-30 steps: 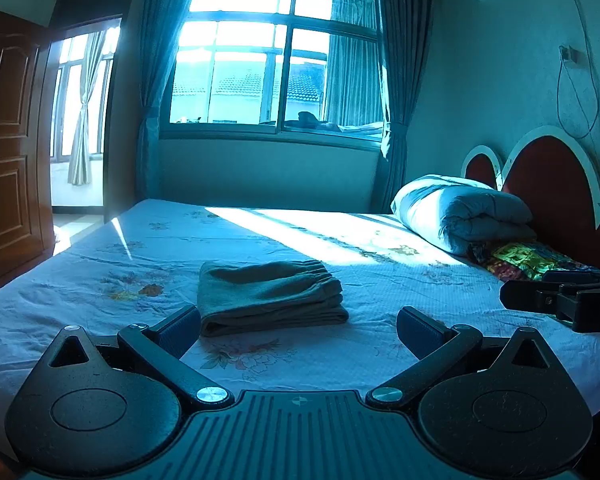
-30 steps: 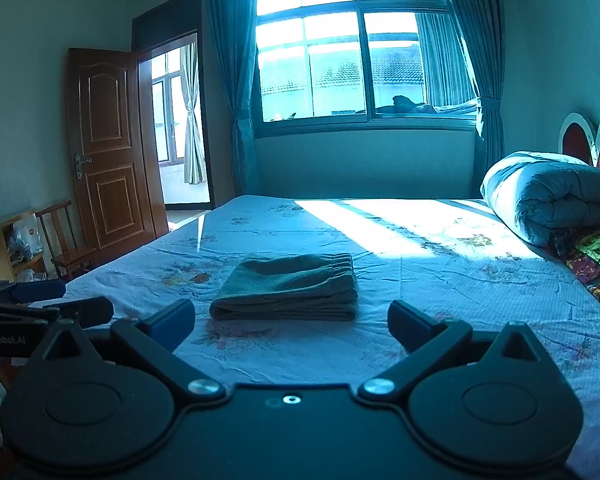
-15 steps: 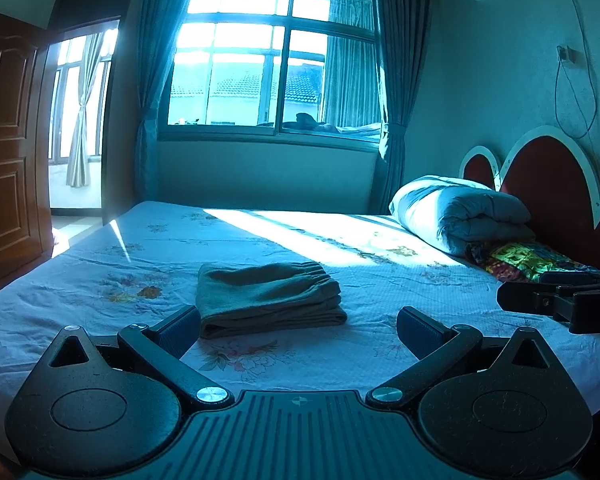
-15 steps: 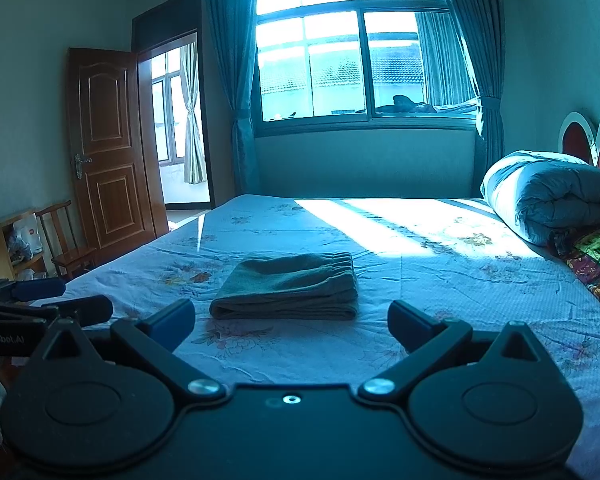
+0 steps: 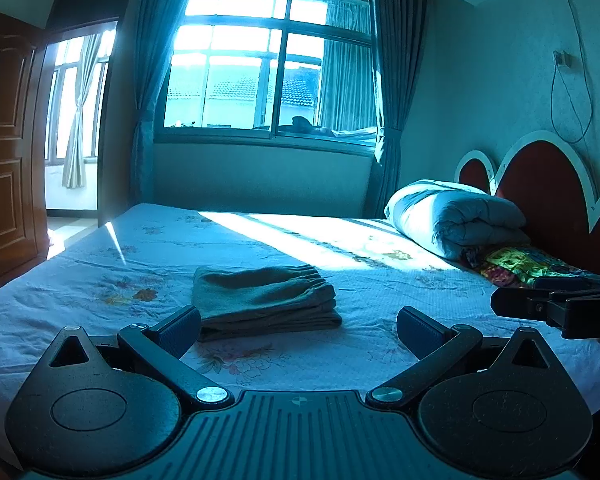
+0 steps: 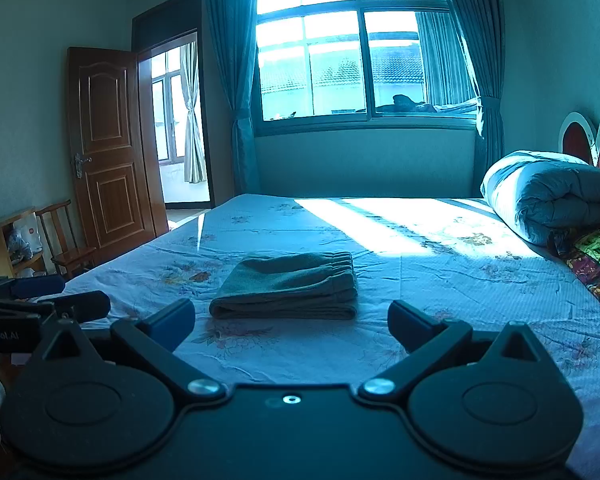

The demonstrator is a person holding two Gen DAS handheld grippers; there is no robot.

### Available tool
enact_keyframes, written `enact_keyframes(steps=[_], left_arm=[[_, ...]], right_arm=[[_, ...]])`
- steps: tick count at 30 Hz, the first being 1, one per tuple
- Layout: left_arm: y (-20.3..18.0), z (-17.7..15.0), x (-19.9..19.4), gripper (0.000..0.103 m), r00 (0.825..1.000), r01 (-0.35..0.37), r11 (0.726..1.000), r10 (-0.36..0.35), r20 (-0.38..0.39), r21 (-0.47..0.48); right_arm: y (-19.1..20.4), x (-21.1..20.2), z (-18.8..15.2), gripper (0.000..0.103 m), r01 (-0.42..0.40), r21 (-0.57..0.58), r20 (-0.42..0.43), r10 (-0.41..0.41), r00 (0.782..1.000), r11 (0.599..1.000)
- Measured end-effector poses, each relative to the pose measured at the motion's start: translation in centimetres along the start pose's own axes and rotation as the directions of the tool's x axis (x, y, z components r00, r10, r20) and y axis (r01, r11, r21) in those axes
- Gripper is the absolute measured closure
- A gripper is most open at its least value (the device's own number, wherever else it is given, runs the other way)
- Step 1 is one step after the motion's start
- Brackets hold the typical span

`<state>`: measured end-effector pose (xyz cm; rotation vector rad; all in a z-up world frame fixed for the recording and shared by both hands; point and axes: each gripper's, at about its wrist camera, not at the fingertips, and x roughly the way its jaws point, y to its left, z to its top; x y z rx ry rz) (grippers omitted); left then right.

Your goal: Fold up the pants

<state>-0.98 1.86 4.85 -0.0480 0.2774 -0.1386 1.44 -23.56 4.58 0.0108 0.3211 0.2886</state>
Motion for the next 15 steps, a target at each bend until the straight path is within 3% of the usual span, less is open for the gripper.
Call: enact_keyframes(steps=[15], left_arm=[[0.31, 0.17, -0.21, 0.000, 0.999, 0.046, 0.999, -0.046, 0.015, -0.023]], right_arm=[[0.02, -0.15, 0.35, 0.006, -0.004, -0.001, 0.007, 0.004, 1.000, 1.000]])
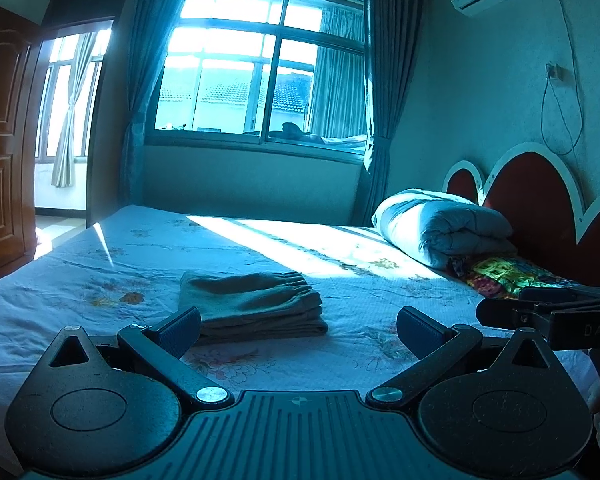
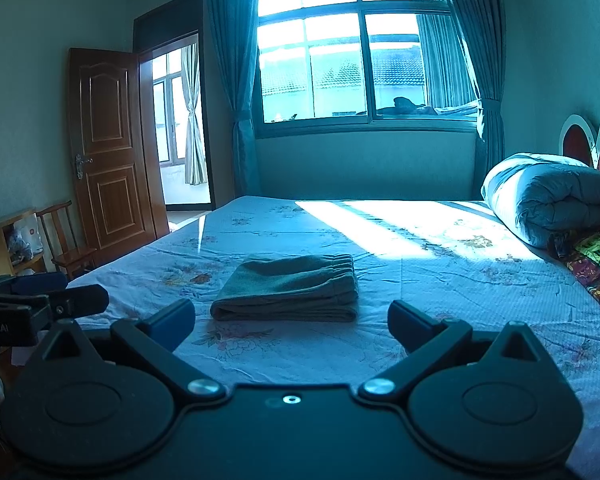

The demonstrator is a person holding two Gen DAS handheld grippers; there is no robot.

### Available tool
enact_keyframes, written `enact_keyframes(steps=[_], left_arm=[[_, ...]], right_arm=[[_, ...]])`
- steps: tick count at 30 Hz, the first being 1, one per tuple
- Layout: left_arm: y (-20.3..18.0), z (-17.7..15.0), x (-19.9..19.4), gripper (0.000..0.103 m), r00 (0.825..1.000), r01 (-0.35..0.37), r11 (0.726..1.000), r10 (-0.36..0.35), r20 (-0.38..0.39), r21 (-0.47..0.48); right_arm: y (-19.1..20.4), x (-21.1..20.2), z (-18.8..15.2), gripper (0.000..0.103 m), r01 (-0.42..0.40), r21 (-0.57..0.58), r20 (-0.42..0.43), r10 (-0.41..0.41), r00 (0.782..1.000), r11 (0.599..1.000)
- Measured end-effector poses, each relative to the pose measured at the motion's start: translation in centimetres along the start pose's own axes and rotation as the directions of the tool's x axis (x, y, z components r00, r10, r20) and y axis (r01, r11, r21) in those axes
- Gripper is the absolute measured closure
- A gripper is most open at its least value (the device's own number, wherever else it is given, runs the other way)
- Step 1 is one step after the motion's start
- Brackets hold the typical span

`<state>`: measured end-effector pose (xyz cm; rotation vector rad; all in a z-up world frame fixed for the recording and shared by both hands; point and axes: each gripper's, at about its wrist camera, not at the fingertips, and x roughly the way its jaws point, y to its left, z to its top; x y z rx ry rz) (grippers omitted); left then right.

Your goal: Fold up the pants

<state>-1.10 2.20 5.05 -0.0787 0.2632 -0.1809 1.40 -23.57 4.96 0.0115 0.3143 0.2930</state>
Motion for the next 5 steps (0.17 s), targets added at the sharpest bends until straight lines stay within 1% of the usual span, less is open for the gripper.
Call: enact_keyframes(steps=[5], left_arm=[[0.01, 0.07, 0.02, 0.000, 1.000, -0.001, 1.000, 0.001, 0.003, -0.004]], right_arm=[[-0.06, 0.03, 0.08, 0.006, 0.000, -0.003, 0.001, 0.000, 1.000, 1.000]])
